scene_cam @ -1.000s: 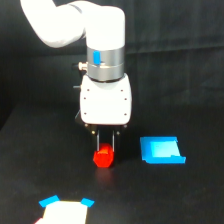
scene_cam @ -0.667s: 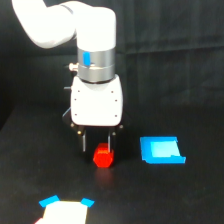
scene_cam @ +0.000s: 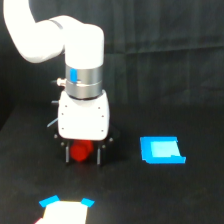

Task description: Pick up the red object from the table

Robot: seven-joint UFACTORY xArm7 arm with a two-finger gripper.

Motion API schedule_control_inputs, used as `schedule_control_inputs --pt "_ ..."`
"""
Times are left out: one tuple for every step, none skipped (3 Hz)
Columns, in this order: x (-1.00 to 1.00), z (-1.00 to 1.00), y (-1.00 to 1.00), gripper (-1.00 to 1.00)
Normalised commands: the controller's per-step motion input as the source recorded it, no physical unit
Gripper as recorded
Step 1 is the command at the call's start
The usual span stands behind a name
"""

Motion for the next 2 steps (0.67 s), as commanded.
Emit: schedule_control_inputs --pt "-0.29 -0.21 0.36 -1.0" --pt "0.06 0.65 -0.1 1.0"
